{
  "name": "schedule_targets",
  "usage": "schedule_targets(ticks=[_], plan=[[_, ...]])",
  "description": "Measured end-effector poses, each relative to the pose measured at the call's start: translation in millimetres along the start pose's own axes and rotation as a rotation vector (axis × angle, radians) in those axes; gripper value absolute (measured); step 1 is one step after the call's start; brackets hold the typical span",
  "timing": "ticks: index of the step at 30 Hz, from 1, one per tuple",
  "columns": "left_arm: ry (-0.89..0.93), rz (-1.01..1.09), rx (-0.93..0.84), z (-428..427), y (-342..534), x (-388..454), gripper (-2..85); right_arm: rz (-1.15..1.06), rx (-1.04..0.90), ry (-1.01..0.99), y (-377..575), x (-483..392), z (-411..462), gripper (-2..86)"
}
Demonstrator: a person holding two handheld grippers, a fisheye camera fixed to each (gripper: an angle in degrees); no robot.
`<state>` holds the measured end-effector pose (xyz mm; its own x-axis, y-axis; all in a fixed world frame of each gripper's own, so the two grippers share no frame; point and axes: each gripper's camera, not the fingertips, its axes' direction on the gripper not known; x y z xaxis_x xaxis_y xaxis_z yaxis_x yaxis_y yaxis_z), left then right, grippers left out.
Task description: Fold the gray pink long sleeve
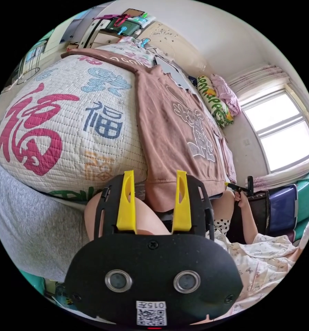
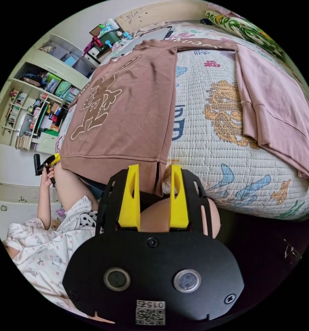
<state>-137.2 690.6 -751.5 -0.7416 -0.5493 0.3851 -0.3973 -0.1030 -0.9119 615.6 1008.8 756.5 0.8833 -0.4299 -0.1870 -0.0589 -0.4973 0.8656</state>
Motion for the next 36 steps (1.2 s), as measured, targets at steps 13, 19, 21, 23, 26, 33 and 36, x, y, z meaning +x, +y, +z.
schedule_targets(ticks=[13, 19, 21, 23, 26, 33, 36], plan=[[0.121, -0.060, 0.022, 1, -3, -23, 6.4, 0.049, 0.019, -0.126, 14, 17, -19, 7.3], [0.051, -0.057, -0.004, 5, -7, -8, 5.5, 0.042, 0.008, -0.118, 19, 16, -17, 5.9], [0.015, -0.070, -0.010, 6, -7, -4, 4.3, 0.049, 0.014, -0.130, 22, 19, -17, 4.7], [-0.020, -0.067, -0.015, 6, -7, 3, 2.7, 0.052, 0.030, -0.131, 28, 20, -18, 3.2], [-0.075, -0.039, -0.003, 3, -5, 16, 1.1, 0.038, 0.050, -0.088, 36, 17, -19, 2.2], [-0.223, 0.029, 0.011, 0, 3, 49, 0.0, 0.024, 0.055, -0.032, 52, 20, -17, 1.0], [-0.213, 0.021, 0.024, -5, 7, 49, 0.0, -0.003, 0.039, -0.023, 58, 20, -14, 0.8]])
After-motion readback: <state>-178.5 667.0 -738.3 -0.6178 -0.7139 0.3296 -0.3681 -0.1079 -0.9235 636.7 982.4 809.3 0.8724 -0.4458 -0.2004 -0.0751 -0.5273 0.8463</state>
